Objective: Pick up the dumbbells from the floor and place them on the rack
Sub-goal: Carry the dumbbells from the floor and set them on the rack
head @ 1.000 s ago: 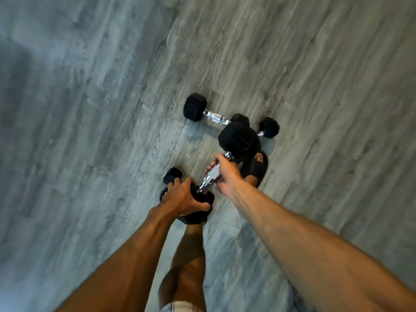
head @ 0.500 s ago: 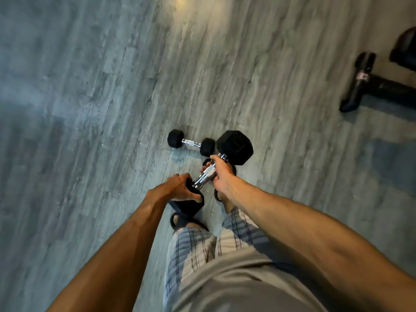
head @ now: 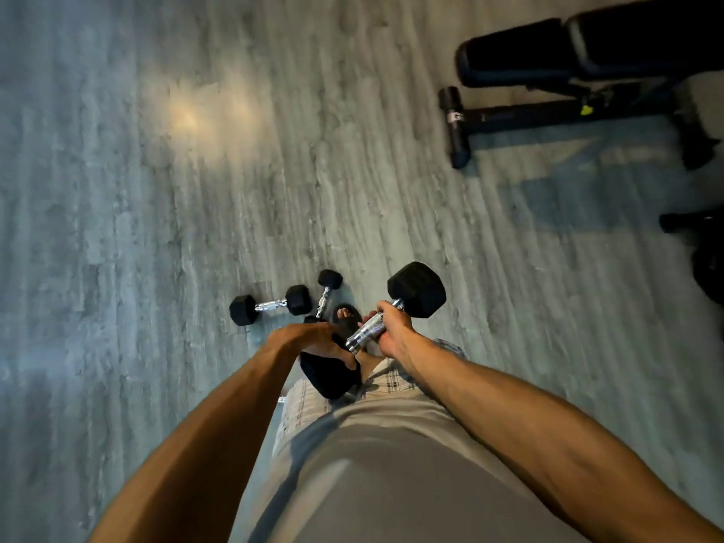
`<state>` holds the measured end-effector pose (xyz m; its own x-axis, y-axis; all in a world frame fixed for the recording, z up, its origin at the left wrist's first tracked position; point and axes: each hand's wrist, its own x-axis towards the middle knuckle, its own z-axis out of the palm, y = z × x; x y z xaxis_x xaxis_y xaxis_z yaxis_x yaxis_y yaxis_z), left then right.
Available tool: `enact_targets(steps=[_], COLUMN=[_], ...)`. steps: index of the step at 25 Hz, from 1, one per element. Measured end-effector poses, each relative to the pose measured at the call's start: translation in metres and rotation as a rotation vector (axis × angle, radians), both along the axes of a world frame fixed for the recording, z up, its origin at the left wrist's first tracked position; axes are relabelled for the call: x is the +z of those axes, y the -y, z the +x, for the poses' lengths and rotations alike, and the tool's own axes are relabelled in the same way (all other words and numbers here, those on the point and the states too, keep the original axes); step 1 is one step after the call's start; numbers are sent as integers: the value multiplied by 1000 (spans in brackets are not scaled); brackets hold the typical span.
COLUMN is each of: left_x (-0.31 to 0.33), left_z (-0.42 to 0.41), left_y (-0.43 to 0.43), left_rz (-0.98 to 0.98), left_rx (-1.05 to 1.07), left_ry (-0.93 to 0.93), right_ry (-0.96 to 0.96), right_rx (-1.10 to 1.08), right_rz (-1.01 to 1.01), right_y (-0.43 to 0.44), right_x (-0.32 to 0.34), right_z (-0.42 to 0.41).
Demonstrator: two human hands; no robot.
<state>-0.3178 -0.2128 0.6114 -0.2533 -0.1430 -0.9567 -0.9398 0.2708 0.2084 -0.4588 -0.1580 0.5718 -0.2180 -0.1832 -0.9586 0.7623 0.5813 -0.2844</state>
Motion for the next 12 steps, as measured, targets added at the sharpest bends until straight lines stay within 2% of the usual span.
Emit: enact_targets(steps=[5, 12], left_x=[20, 26], left_z=[-84, -241], left_y=[-37, -93], left_rz=[16, 6], left_rx=[-252, -627], left_ry=[-73, -64], right_ry=[-27, -31], right_rx=[-252, -637], right_rz=[-31, -58], right_y=[-70, -163], right_x=[6, 13], right_z=[-62, -181])
